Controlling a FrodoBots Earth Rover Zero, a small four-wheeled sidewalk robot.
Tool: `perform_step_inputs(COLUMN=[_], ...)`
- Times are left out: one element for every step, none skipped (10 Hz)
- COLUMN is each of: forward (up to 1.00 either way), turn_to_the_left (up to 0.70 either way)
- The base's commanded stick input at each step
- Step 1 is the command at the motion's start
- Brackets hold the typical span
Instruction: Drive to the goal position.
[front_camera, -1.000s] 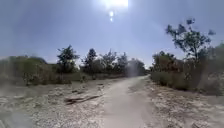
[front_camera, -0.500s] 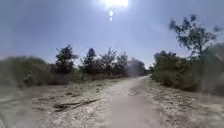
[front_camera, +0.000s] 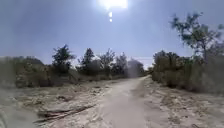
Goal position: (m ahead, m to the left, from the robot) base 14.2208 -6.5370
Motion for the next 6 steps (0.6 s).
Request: perform_step_inputs(forward=[0.70,0.70,0.70,0.70,0.70,0.70], turn_to_the_left=[0.00,0.00,0.00,-0.01,-0.08,-0.14])
